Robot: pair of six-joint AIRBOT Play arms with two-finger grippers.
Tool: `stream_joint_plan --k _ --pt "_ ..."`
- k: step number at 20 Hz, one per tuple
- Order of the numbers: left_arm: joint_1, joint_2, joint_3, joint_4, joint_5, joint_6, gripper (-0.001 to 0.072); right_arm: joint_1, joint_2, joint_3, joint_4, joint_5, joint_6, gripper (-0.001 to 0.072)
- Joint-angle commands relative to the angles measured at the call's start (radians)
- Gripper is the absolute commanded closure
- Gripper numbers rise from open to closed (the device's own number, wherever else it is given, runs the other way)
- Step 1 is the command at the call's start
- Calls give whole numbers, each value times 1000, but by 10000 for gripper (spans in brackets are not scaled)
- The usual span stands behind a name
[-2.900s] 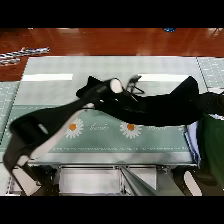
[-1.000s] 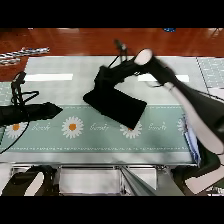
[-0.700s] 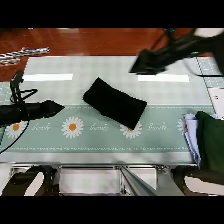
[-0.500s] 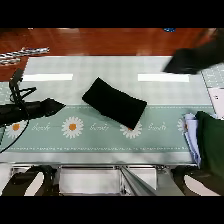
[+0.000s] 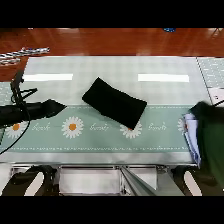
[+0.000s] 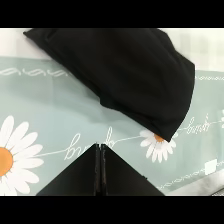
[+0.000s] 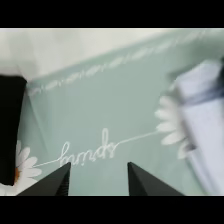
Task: Fold the shirts.
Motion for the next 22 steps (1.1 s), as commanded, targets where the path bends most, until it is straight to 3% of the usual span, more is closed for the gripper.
stream_joint_plan --k 1,6,10,17,18,20,21,22 --pt "0 0 -31 0 -1 0 686 7 -14 -327 293 -303 22 303" --pt "0 -2 -70 0 0 0 686 198 -333 -312 582 -526 -145 303" --pt "0 -2 -79 0 -1 0 686 296 -610 -172 761 -510 -330 303" --pt "0 -2 -79 0 -1 0 686 403 -865 88 815 -438 -378 304" --pt "0 -2 -79 0 -1 0 686 417 -890 124 815 -433 -378 350" --pt "0 -2 -79 0 -2 0 686 444 -929 185 815 -422 -385 523" --pt "0 -2 -79 0 -2 0 686 456 -943 211 814 -423 -402 646" --pt "0 -2 -79 0 -2 0 686 466 -953 233 814 -423 -412 691"
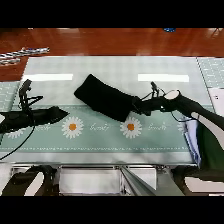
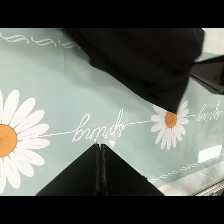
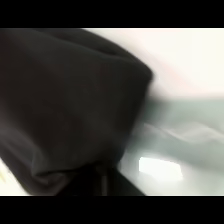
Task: Fold the shirts.
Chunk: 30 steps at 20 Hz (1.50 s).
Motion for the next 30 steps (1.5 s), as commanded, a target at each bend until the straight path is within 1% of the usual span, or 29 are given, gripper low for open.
stream_joint_plan --k 1,4,8,10,14,17,20,23,27,30 --pt "0 0 0 0 0 0 686 41 -61 99 9 13 -32 692" --pt "0 0 0 0 0 0 686 41 -65 136 7 25 -47 693" --pt "0 0 0 0 -2 0 686 41 -60 280 -51 145 -52 693" --pt "0 0 0 0 -2 0 686 40 -42 401 -113 193 -21 693" --pt "0 0 0 0 -2 0 686 17 23 669 -280 285 84 693" --pt "0 0 0 0 -2 0 686 -48 67 829 -333 366 132 693" --pt "0 0 0 0 -3 0 686 -168 115 949 -355 460 167 693" --pt "0 0 0 -2 -3 0 686 -334 168 1025 -369 566 206 693" --pt "0 0 1 -93 -3 1 686 -591 261 1027 -365 705 226 693" --pt "0 0 1 -105 10 2 686 -809 318 1026 -368 830 250 694"
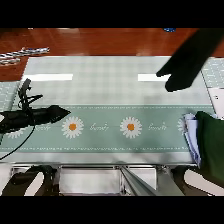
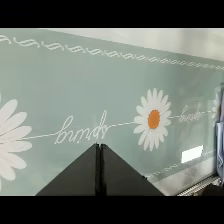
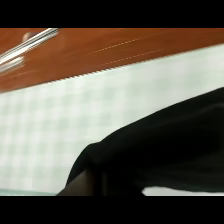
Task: Fold the shirts.
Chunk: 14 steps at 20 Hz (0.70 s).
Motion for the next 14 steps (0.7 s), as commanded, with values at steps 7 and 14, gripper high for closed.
stream_joint_plan --k 7,14 --pt "0 0 1 -33 23 31 686 -558 216 -201 -198 385 18 695" --pt "0 0 1 -32 60 43 686 -843 491 -616 -661 386 46 692"
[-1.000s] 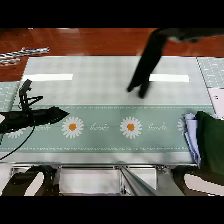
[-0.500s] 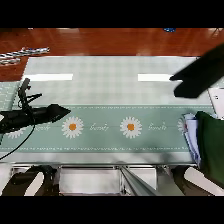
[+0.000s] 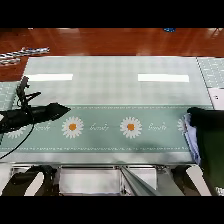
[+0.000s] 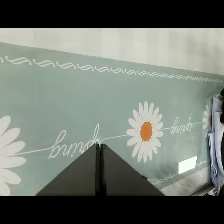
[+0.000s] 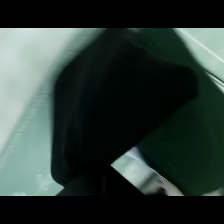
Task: Fold the shirts.
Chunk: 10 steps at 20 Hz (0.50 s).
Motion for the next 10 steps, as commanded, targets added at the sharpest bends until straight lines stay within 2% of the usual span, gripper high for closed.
stream_joint_plan --k 1,2,4,8,10 --pt "0 -1 1 0 17 15 686 -89 120 -185 -314 18 21 692" --pt "0 -1 1 0 17 17 686 -89 129 -211 -370 18 40 662" --pt "0 -2 0 0 17 52 686 -89 126 -240 -409 14 63 308" --pt "0 -9 1 0 83 67 686 -31 88 -238 -389 -22 61 303" --pt "3 -10 13 0 174 67 686 8 59 -229 -282 -90 78 329"
